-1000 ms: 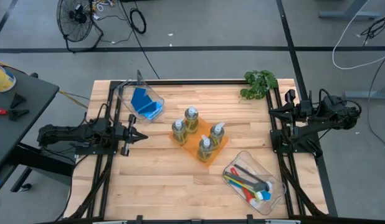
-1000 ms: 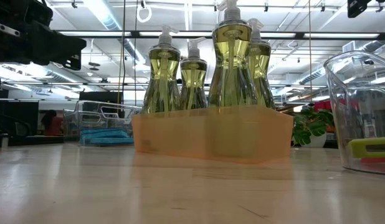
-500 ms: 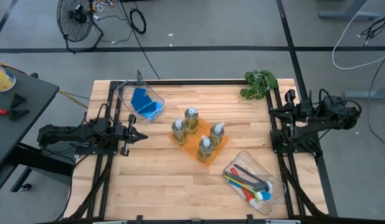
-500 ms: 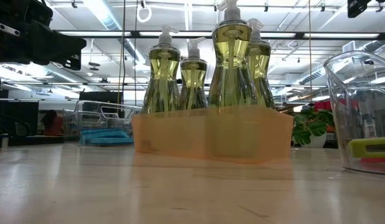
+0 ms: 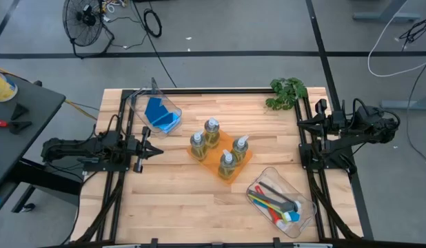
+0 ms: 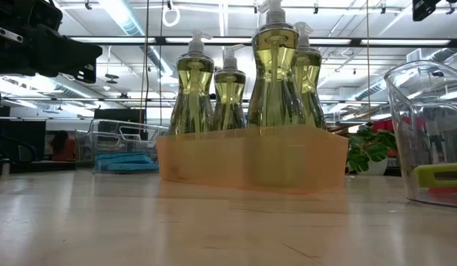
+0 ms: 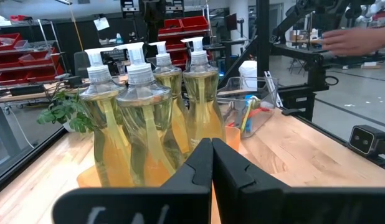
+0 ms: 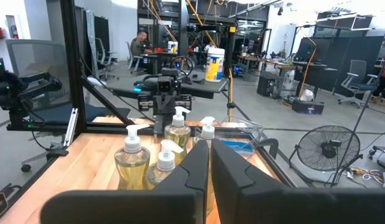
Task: Pick & Place Kitchen Sink Supplies
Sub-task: Return to Home Position
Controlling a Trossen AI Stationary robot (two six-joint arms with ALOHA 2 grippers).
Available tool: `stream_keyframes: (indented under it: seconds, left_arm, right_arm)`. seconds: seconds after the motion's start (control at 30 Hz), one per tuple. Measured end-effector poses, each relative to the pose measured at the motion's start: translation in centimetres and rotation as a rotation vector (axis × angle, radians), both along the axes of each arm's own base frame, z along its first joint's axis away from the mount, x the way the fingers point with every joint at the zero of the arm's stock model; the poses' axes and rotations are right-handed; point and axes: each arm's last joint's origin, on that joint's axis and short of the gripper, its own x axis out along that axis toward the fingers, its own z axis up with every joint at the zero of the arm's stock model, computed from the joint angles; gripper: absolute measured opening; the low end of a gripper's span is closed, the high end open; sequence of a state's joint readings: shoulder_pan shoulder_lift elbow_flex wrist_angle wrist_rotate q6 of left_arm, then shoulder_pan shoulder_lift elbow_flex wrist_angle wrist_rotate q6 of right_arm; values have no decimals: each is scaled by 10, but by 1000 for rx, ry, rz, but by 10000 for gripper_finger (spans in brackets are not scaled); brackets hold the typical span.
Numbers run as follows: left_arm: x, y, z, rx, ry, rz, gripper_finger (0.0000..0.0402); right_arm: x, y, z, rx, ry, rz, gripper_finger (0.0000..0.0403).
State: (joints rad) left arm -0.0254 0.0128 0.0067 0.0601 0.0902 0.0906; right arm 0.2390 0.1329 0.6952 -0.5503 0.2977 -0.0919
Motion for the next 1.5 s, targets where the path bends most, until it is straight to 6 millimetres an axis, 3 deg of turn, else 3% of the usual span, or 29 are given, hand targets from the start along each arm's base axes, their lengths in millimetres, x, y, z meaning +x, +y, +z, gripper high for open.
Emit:
stream_keyframes:
  seconds: [0.37,0.5,1.0,1.5]
  left_arm:
    - [0,0,0,0,-1,0,3]
    - [0,0,0,0,-2,0,3]
    - [0,0,0,0,-4,0,3]
    - [0,0,0,0,-4,-1,3]
  right_arm:
    - [0,0,-3,-2,30,1,21]
    - [10,2,-9,118,-24,4,21]
    - [59,18,-89,69,-32,144,21]
    - [71,23,-140,86,-1,186,21]
